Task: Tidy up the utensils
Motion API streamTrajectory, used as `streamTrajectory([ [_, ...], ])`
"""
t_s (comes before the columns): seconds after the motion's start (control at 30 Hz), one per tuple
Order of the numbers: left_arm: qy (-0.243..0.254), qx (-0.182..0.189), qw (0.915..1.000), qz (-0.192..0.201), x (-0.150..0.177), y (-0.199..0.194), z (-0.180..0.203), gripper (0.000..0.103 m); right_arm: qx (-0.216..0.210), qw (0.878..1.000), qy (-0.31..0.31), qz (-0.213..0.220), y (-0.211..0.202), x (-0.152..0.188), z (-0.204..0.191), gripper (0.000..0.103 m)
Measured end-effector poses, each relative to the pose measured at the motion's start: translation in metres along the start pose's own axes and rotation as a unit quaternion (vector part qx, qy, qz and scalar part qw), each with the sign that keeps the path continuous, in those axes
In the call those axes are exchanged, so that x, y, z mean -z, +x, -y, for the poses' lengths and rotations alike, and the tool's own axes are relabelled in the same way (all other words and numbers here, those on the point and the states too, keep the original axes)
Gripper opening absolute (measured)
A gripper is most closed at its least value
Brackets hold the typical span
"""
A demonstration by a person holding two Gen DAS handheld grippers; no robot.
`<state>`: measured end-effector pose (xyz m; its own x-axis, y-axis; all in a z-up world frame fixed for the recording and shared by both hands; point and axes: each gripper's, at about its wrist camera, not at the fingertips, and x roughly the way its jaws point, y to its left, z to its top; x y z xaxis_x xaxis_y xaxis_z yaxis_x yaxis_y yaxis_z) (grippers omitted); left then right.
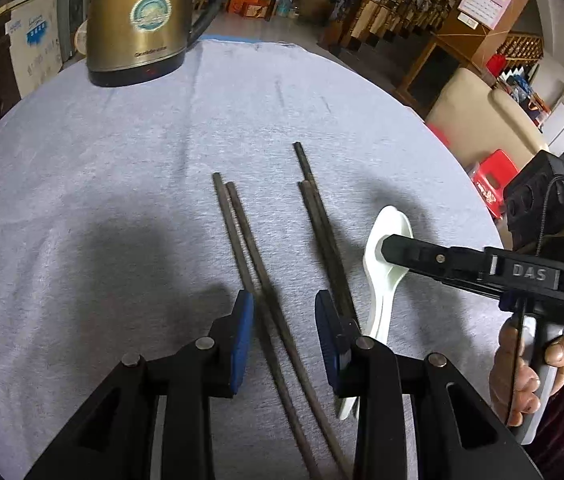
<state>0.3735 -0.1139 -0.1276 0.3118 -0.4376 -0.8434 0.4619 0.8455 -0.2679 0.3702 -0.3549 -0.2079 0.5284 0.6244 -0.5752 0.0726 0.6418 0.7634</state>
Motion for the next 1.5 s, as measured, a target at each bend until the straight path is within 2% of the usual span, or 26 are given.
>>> streamTrajectory([
  [0.07, 0.006, -0.001, 1.0, 0.0, -0.001, 0.001, 0.0, 0.033, -0.025, 1.0, 0.006, -0.003, -0.005, 0.0, 0.004, 0.02],
  [0.1, 0.008, -0.001, 1.0, 0.0, -0.002, 0.002, 0.0, 0.033, -0.031, 0.999, 0.009, -0.003, -0.007, 0.001, 0.005, 0.041],
  [0.13, 0.009, -0.002, 1.0, 0.0, -0.002, 0.003, 0.0, 0.033, -0.04, 0.999, 0.015, 0.001, -0.009, 0.001, 0.008, 0.057],
  [0.2, 0.007, -0.005, 1.0, 0.0, 0.001, 0.003, 0.0, 0.033, -0.058, 0.998, 0.013, 0.021, -0.017, 0.001, 0.01, 0.057],
  [0.23, 0.006, -0.007, 1.0, -0.001, 0.001, 0.004, -0.001, 0.033, -0.049, 0.998, 0.008, 0.025, -0.02, 0.001, 0.008, 0.057],
  [0.27, 0.006, -0.01, 0.9999, -0.002, 0.0, 0.005, -0.001, 0.033, -0.027, 0.999, 0.005, 0.027, -0.02, -0.001, 0.008, 0.056],
  [0.37, 0.007, -0.012, 0.9999, -0.002, -0.001, 0.006, 0.002, 0.033, 0.045, 0.999, 0.013, 0.013, -0.014, -0.005, 0.014, 0.03],
  [0.53, 0.028, -0.013, 0.9995, -0.002, 0.001, 0.005, 0.013, 0.033, 0.117, 0.993, 0.003, 0.015, -0.019, -0.003, 0.015, 0.027],
  [0.73, 0.031, -0.021, 0.9993, -0.008, -0.006, 0.01, 0.018, 0.033, 0.185, 0.982, -0.023, 0.013, -0.021, 0.0, -0.001, 0.029],
  [0.87, 0.046, -0.018, 0.9988, -0.004, -0.003, 0.008, 0.021, 0.033, 0.18, 0.984, -0.005, 0.014, -0.024, -0.002, 0.006, 0.029],
  [1.07, 0.056, -0.037, 0.9977, 0.008, -0.002, 0.0, 0.018, 0.033, 0.133, 0.991, 0.032, -0.001, -0.04, 0.005, 0.022, 0.029],
  [1.27, 0.071, -0.008, 0.9974, -0.012, 0.006, 0.006, 0.027, 0.033, 0.121, 0.992, 0.03, -0.012, -0.038, 0.008, 0.022, 0.031],
  [1.37, 0.087, -0.009, 0.9957, -0.029, 0.013, 0.016, 0.037, 0.033, 0.126, 0.992, 0.014, -0.009, -0.031, 0.01, 0.016, 0.031],
  [1.43, 0.091, -0.007, 0.9951, -0.038, 0.017, 0.022, 0.041, 0.033, 0.133, 0.991, 0.001, -0.01, -0.024, 0.009, 0.01, 0.019],
  [1.47, 0.093, -0.004, 0.9949, -0.039, 0.019, 0.023, 0.043, 0.033, 0.133, 0.991, -0.001, -0.016, -0.021, 0.009, 0.01, 0.006],
  [1.5, 0.095, -0.003, 0.9947, -0.039, 0.02, 0.023, 0.045, 0.033, 0.129, 0.991, 0.002, -0.022, -0.018, 0.009, 0.012, 0.006],
])
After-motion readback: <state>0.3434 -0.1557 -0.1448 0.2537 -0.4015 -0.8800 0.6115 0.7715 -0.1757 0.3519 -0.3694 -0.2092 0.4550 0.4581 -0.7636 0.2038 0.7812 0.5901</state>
